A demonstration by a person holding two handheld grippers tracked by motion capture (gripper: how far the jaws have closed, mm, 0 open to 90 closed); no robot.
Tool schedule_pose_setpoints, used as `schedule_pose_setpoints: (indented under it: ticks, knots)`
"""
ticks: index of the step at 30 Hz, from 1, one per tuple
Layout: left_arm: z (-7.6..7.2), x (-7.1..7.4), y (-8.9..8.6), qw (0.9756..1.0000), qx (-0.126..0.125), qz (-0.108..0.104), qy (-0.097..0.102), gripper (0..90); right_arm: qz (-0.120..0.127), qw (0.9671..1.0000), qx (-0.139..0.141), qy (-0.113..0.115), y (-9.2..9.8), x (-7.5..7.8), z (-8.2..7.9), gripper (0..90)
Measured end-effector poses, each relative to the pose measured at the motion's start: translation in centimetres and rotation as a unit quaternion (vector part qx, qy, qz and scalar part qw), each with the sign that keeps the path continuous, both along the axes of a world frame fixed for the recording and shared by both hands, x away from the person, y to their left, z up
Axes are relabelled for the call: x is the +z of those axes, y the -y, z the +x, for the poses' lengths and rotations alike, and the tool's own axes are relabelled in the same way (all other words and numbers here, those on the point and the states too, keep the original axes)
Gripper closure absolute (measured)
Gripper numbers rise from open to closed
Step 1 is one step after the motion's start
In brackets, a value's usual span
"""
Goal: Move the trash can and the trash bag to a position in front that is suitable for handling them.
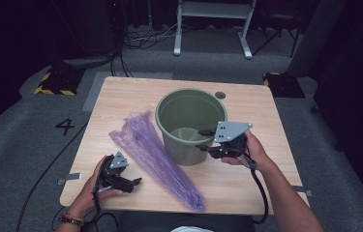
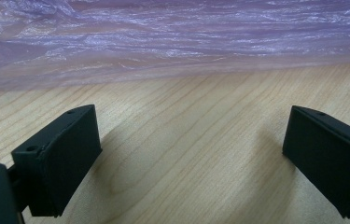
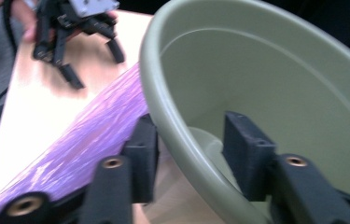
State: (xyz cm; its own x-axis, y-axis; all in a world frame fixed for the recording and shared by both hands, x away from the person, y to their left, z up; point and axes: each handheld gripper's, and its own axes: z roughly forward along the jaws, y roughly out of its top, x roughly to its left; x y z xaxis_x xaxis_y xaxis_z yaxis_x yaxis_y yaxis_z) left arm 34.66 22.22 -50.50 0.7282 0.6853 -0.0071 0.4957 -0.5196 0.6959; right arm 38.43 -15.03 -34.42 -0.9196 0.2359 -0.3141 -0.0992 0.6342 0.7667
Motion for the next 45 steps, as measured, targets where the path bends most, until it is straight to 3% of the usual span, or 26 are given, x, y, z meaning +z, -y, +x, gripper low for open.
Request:
schedule_pose_setpoints:
  ticks: [3, 9, 30, 34, 35, 36, 37, 39, 41, 45]
  knots:
    - [0.0, 0.0, 0.0, 1.0, 0.0, 0.0, 0.0, 3.9, -0.016, 0.9997, 0.015, -0.008, -0.7, -0.1, 0.3, 65.2]
    - [0.0, 0.0, 0.0, 1.0, 0.0, 0.0, 0.0, 4.0, -0.033, 0.9993, 0.016, 0.007, -0.9, 0.0, -0.2, 71.3]
    - [0.0, 0.0, 0.0, 1.0, 0.0, 0.0, 0.0, 4.0, -0.035, 0.9991, 0.003, 0.022, 3.7, -0.1, -3.1, 71.7]
    - [0.0, 0.0, 0.0, 1.0, 0.0, 0.0, 0.0, 4.0, -0.019, 0.9994, -0.014, 0.027, 4.4, -0.1, -3.4, 62.4]
    - [0.0, 0.0, 0.0, 1.0, 0.0, 0.0, 0.0, 4.0, -0.001, 0.9993, -0.026, 0.026, 5.0, -0.2, -3.7, 52.1]
    - [0.0, 0.0, 0.0, 1.0, 0.0, 0.0, 0.0, 4.0, -0.001, 0.9993, -0.026, 0.026, 5.0, -0.2, -3.7, 52.1]
    - [0.0, 0.0, 0.0, 1.0, 0.0, 0.0, 0.0, 4.0, 0.014, 0.9985, -0.043, 0.031, 5.6, -0.2, -4.1, 46.2]
    - [0.0, 0.0, 0.0, 1.0, 0.0, 0.0, -0.001, 4.0, 0.02, 0.9982, -0.047, 0.033, 5.9, -0.2, -4.3, 44.6]
    - [0.0, 0.0, 0.0, 1.0, 0.0, 0.0, 0.0, 4.0, 0.046, 0.9961, -0.064, 0.041, 7.1, -0.4, -5.3, 40.2]
    - [0.0, 0.0, 0.0, 1.0, 0.002, 0.0, 0.0, 4.0, 0.066, 0.9933, -0.079, 0.051, 7.9, -0.6, -6.1, 36.6]
